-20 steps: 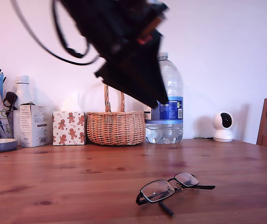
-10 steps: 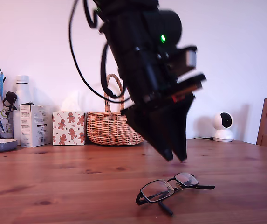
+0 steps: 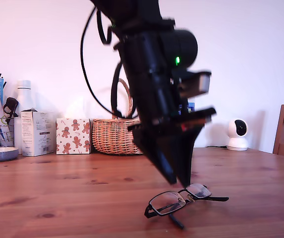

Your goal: Pick up the glasses and open them, then place them back on the table

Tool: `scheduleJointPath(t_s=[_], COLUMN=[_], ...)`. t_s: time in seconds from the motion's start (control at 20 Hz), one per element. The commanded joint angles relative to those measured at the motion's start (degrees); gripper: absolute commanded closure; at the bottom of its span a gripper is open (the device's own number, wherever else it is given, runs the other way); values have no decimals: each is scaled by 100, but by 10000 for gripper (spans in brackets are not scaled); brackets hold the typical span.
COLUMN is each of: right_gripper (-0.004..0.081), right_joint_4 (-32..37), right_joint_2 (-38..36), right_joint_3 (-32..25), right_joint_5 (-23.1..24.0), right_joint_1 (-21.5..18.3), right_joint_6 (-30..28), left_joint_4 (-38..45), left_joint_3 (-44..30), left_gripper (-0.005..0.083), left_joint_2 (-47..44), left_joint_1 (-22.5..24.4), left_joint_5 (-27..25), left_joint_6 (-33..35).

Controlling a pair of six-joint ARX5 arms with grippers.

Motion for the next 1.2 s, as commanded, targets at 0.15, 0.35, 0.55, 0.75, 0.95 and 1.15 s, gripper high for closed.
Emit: scheduleJointPath(t_s=[0.15,0.35,0.55,0.75,0.95,1.15], right_gripper=[783,783,783,783,783,782], right_joint_4=[37,37,39,37,39,42], right_joint_2=[39,39,39,39,37,37], right_joint_3=[-85,-85,-85,-85,-85,-85], right_joint_5=[11,11,11,7,9,7], right_joint_1=[28,28,28,28,28,28], right_joint_6=[4,4,4,4,4,4], left_joint_4=[133,164,133,107,103,142], left_joint_3=[22,22,22,22,22,22], left_gripper=[530,539,539,538,538,538], left_joint_2=[109,109,205,293,323,413], left_joint_1=[-35,-35,-33,-31,-24,-48], left_joint_5=[-26,-35,-57,-83,-79,-79], left_joint_6=[-44,-48,-120,-116,-138,-142])
